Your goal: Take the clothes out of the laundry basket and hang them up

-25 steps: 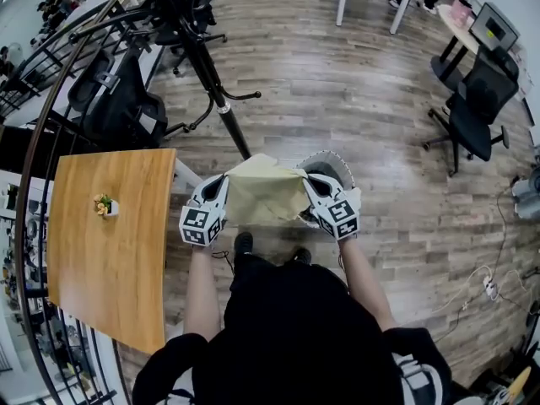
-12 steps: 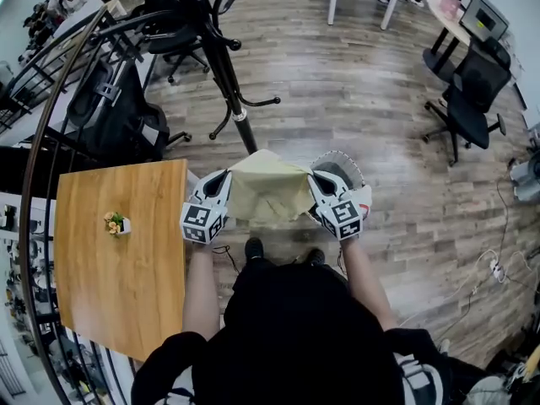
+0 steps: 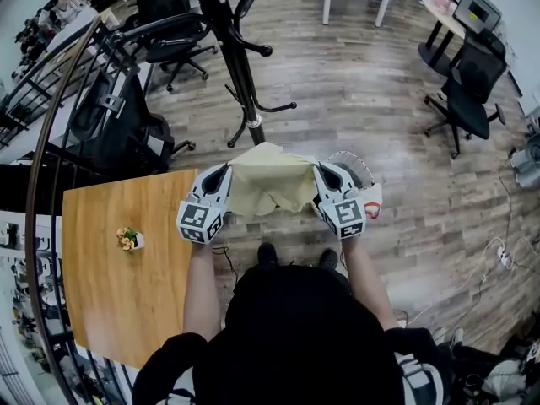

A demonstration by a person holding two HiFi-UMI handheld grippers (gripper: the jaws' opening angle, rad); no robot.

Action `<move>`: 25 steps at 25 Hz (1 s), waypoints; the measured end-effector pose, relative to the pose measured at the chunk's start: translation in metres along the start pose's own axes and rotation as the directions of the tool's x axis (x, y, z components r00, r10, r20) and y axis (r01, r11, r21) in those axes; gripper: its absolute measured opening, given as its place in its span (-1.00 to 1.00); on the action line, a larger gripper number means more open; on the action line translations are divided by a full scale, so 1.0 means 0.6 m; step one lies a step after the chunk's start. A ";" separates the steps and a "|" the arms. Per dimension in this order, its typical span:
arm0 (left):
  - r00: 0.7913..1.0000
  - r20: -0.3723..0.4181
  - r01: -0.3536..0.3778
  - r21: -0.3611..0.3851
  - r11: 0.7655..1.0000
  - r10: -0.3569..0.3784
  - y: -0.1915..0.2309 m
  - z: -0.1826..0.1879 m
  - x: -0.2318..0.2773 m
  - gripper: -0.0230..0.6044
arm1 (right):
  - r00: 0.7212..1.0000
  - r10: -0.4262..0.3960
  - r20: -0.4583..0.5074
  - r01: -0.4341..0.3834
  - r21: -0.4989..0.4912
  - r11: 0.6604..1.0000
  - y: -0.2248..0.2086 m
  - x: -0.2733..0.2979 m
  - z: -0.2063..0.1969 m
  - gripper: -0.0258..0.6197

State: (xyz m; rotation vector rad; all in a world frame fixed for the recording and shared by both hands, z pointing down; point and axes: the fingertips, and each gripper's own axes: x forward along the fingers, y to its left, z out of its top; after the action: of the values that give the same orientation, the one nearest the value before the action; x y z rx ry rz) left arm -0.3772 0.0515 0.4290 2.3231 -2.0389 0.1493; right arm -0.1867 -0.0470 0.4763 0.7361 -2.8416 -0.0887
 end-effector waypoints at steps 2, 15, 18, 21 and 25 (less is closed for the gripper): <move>1.000 0.017 0.011 0.000 1.000 -0.011 0.012 0.015 -0.002 -0.85 | 1.000 -0.017 0.015 0.017 -0.004 1.000 0.001 0.008 0.012 -0.85; 0.986 0.153 0.066 0.044 0.997 -0.072 0.099 0.135 0.012 -0.85 | 0.983 -0.095 0.159 0.099 -0.019 0.995 0.004 0.064 0.137 -0.85; 0.980 0.180 0.073 0.078 0.994 -0.086 0.121 0.173 0.021 -0.85 | 0.975 -0.108 0.195 0.114 -0.020 0.993 -0.004 0.085 0.173 -0.85; 0.973 0.210 0.078 0.098 0.992 -0.097 0.143 0.205 0.032 -0.85 | 0.974 -0.111 0.198 0.124 -0.054 0.991 -0.009 0.101 0.197 -0.85; 0.963 0.248 0.081 0.123 0.989 -0.110 0.169 0.245 0.043 -0.85 | 0.968 -0.118 0.223 0.139 -0.083 0.987 -0.015 0.119 0.233 -0.85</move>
State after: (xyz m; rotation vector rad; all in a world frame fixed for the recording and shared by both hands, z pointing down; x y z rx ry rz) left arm -0.4685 -0.0018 0.2824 2.6262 -2.0683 -0.0429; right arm -0.2729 -0.0887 0.3517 0.9422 -2.9640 -0.3465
